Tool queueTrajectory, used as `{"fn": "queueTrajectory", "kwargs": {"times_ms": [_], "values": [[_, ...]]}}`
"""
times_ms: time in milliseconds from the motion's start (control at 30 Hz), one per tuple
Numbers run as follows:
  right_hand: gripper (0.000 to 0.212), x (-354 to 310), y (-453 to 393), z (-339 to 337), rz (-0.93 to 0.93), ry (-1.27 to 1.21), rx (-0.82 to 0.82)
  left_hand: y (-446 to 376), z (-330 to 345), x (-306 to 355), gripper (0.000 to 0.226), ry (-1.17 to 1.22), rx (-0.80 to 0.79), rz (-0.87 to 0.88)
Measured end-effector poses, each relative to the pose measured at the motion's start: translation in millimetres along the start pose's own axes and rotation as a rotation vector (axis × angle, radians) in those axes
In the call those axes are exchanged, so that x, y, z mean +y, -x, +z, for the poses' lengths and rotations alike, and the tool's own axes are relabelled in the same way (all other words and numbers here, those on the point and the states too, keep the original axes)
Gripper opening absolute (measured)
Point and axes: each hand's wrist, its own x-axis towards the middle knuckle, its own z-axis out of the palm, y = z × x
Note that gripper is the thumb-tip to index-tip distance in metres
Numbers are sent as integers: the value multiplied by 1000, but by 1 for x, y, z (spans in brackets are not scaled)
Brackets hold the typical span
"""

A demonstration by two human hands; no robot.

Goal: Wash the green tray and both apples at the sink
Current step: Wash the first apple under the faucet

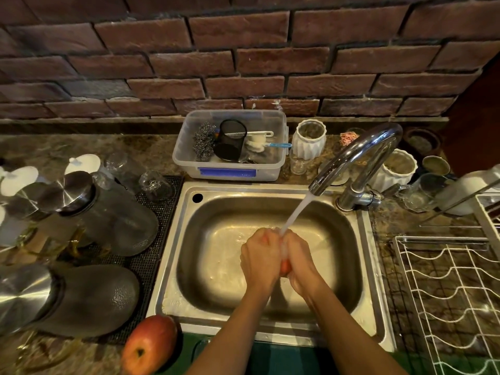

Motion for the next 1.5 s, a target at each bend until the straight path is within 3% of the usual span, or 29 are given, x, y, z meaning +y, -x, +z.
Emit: {"fn": "queueTrajectory", "kwargs": {"times_ms": [133, 233, 400, 533, 633, 700, 767, 867, 1133, 1233, 1500], "values": [[19, 6, 6, 2, -147, 230, 36, 0, 4, 1, 39, 181, 36, -254], [17, 12, 5, 3, -209, 323, 84, -1, 6, -4, 38, 189, 2, -311], [24, 6, -3, 5, -73, 138, 31, 3, 3, -8, 24, 98, 12, -47], [35, 4, -8, 0, 240, -73, -51, 2, -6, -19, 41, -54, -73, 209], [40, 8, -13, -8, 389, -161, -110, -2, -9, -23, 42, -197, -137, 370], [44, 8, -14, -7, 373, -150, -127, -5, -9, -21, 39, -165, -118, 318], [43, 6, -15, -1, 254, -71, -74, -6, -7, -16, 29, -61, -74, 231], [31, 7, -12, 5, 39, 55, 14, -5, -3, -3, 34, 120, -37, 19], [19, 17, -8, -1, -234, 208, 67, -19, 5, 15, 34, 232, -12, -361], [24, 16, -9, -3, -230, 211, 87, -16, 12, 9, 34, 194, -51, -238], [30, -2, -13, -4, -1, 141, 39, -5, 8, -11, 31, 51, -118, 99]]}}
